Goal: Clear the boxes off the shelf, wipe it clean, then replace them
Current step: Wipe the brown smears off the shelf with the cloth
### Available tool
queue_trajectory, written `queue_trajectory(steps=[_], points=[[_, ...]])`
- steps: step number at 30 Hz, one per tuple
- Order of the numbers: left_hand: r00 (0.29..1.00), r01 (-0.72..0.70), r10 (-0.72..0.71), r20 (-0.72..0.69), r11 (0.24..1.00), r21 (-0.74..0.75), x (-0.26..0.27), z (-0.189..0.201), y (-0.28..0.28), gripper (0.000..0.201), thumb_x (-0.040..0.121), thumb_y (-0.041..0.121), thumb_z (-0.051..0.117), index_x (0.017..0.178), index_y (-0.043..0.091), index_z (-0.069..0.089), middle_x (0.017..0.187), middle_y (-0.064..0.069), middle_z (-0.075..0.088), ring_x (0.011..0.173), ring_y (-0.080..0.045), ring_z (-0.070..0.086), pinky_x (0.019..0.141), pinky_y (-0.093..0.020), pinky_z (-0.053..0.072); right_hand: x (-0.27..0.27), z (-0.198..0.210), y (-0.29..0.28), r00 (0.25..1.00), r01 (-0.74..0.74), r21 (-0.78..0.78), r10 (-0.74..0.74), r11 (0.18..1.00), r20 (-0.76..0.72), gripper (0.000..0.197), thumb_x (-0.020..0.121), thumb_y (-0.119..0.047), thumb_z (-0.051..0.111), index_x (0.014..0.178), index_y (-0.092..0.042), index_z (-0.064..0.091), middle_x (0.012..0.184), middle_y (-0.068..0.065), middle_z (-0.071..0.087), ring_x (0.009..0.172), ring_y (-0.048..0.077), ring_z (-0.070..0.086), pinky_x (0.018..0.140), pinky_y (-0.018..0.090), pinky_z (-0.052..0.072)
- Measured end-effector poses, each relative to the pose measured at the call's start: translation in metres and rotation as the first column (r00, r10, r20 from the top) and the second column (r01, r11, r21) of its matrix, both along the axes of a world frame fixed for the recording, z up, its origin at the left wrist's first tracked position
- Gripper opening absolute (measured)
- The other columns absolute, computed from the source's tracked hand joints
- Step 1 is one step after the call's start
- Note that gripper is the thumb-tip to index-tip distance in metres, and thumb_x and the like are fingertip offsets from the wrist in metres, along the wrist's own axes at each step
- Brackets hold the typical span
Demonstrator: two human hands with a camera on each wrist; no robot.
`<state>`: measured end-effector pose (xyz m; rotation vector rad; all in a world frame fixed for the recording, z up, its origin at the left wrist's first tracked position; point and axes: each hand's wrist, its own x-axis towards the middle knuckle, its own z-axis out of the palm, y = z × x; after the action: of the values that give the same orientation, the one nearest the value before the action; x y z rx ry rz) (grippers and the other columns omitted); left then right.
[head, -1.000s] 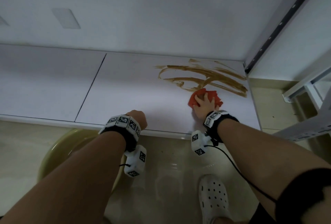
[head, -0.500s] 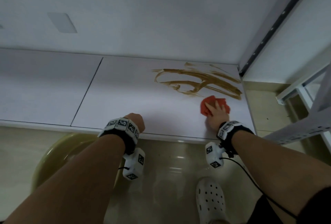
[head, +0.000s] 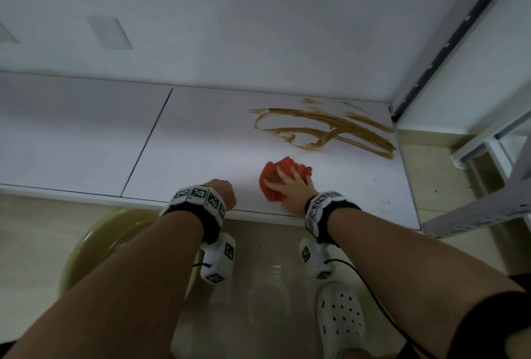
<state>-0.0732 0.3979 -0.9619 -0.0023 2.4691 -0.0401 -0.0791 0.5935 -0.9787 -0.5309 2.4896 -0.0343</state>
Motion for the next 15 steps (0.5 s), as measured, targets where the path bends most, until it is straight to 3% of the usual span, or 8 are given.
queue_trajectory(steps=[3, 4, 6, 9, 12, 15], points=[[0.998, 0.056, -0.055, 0.026, 0.998, -0.027, 0.002, 0.000, 0.000, 0.026, 0.093, 0.014, 0.042, 0.112, 0.014, 0.061, 0.124, -0.007, 0.060, 0.090, -0.014, 0.043, 0.075, -0.025, 0.035, 0.015, 0.002, 0.037, 0.997, 0.074, -0.014, -0.074, 0.997, 0.018, 0.070, 0.093, -0.018, 0.042, 0.143, -0.053, 0.008, 0.158, -0.005, -0.011, 0.145, 0.031, -0.010, 0.116, 0.056, 0.002], [0.998, 0.066, -0.066, 0.018, 0.997, -0.030, 0.003, -0.001, -0.001, 0.016, 0.092, 0.014, 0.044, 0.101, 0.018, 0.057, 0.116, -0.006, 0.061, 0.089, -0.013, 0.042, 0.075, -0.025, 0.034, 0.020, 0.003, 0.052, 0.984, 0.179, -0.023, -0.178, 0.984, 0.020, 0.072, 0.092, -0.019, 0.043, 0.143, -0.053, 0.008, 0.158, -0.005, -0.012, 0.145, 0.031, -0.011, 0.116, 0.055, 0.001], [0.998, 0.063, -0.062, 0.018, 0.997, -0.035, 0.003, -0.002, -0.003, 0.009, 0.092, 0.015, 0.045, 0.096, 0.020, 0.051, 0.109, -0.004, 0.059, 0.088, -0.013, 0.043, 0.074, -0.025, 0.035, 0.028, 0.006, 0.082, 0.910, 0.415, -0.026, -0.415, 0.910, 0.000, 0.075, 0.089, -0.019, 0.045, 0.144, -0.052, 0.006, 0.158, -0.004, -0.014, 0.145, 0.032, -0.012, 0.117, 0.052, -0.001], [0.998, 0.058, -0.057, 0.024, 0.998, -0.039, 0.002, -0.003, -0.004, 0.029, 0.093, 0.016, 0.043, 0.113, 0.012, 0.063, 0.127, -0.007, 0.059, 0.092, -0.016, 0.051, 0.077, -0.027, 0.040, 0.036, 0.012, 0.118, 0.730, 0.683, 0.031, -0.682, 0.730, -0.033, 0.073, 0.091, -0.027, 0.047, 0.147, -0.045, 0.004, 0.158, 0.001, -0.015, 0.144, 0.038, -0.009, 0.118, 0.052, 0.000], [0.998, 0.053, -0.052, 0.020, 0.998, -0.036, -0.001, -0.003, -0.001, 0.025, 0.096, 0.015, 0.039, 0.111, 0.016, 0.058, 0.135, -0.008, 0.055, 0.091, -0.014, 0.041, 0.077, -0.023, 0.032, 0.035, 0.017, 0.126, 0.563, 0.823, 0.103, -0.827, 0.559, -0.010, 0.071, 0.094, -0.037, 0.047, 0.148, -0.041, 0.001, 0.157, 0.007, -0.017, 0.142, 0.043, -0.010, 0.114, 0.057, -0.002], [1.000, 0.018, -0.017, 0.013, 0.999, -0.041, -0.002, -0.003, 0.000, 0.035, 0.097, 0.017, 0.038, 0.127, 0.011, 0.056, 0.137, -0.008, 0.052, 0.097, -0.015, 0.047, 0.078, -0.022, 0.030, 0.026, 0.016, 0.104, 0.486, 0.867, 0.127, -0.874, 0.482, -0.003, 0.083, 0.089, -0.043, 0.055, 0.149, -0.038, -0.003, 0.156, 0.012, -0.019, 0.141, 0.045, -0.012, 0.113, 0.061, 0.000]])
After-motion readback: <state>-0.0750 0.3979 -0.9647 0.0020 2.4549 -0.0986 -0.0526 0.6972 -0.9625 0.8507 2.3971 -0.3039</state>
